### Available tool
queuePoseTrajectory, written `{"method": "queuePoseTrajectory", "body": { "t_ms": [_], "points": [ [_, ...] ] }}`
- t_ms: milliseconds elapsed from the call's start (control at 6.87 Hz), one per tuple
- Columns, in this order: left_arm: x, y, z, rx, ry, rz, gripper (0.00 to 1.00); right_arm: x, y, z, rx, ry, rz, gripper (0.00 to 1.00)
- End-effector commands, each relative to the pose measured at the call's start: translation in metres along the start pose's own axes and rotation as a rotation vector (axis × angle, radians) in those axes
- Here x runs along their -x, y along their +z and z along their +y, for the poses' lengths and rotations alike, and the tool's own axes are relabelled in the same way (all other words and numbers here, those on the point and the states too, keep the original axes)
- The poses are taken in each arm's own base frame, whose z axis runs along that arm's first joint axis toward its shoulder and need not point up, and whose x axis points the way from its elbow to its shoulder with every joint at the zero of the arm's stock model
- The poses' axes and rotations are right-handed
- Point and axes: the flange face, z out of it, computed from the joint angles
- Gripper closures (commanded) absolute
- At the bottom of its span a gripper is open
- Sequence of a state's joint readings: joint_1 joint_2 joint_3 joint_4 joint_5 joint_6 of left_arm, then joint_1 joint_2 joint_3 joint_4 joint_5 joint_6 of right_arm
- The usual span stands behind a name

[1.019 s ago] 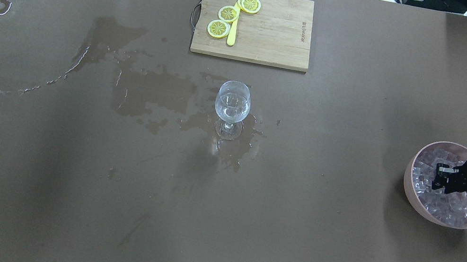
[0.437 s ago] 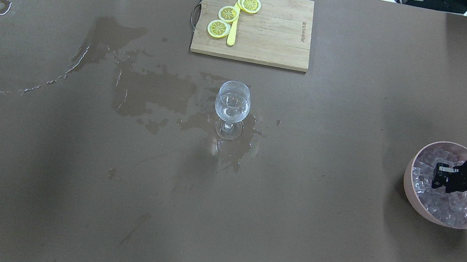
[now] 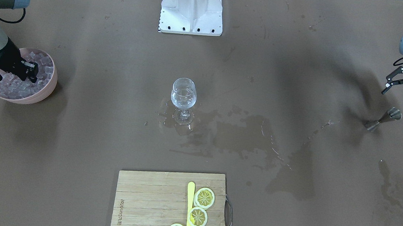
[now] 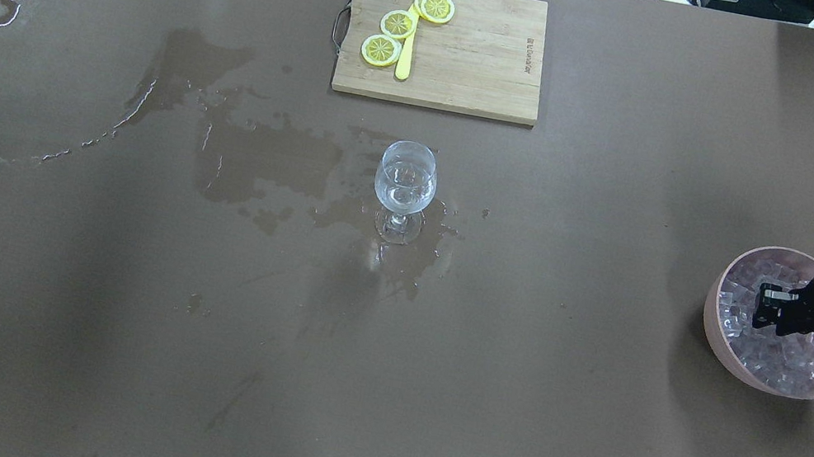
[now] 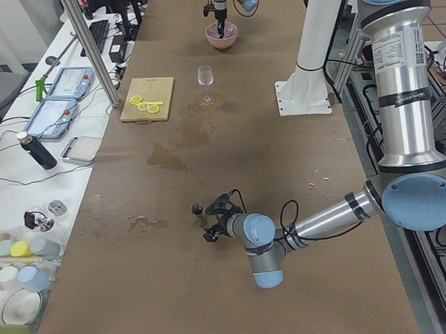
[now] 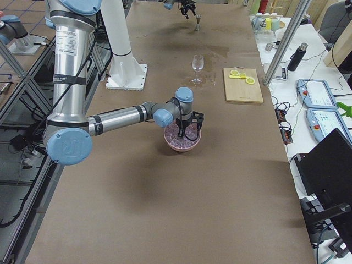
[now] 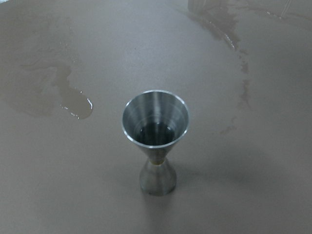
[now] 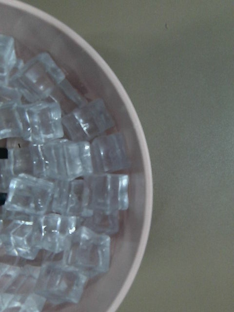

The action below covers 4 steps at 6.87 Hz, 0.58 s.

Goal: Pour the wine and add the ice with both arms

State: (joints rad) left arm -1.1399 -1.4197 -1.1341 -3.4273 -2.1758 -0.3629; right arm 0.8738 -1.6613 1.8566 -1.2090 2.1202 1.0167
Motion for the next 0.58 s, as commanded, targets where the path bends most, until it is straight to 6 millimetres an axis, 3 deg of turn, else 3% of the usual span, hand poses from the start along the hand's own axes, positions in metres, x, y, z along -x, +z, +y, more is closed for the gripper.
{"method": "queuePoseTrajectory", "body": {
  "t_ms": [0, 291, 437],
  "points": [
    [0.003, 0.008, -0.005, -0.025, 0.002, -0.036, 0.03, 0.002, -0.001, -0.001, -0.003, -0.002, -0.003, 0.88],
    [0.002, 0.038, -0.010, -0.022, 0.008, -0.041, 0.03, 0.001, -0.012, -0.005, -0.018, 0.004, -0.018, 0.88],
    [0.002, 0.038, -0.007, -0.015, 0.002, -0.042, 0.03, 0.001, -0.019, -0.006, -0.023, 0.006, -0.029, 0.87]
  ]
}}
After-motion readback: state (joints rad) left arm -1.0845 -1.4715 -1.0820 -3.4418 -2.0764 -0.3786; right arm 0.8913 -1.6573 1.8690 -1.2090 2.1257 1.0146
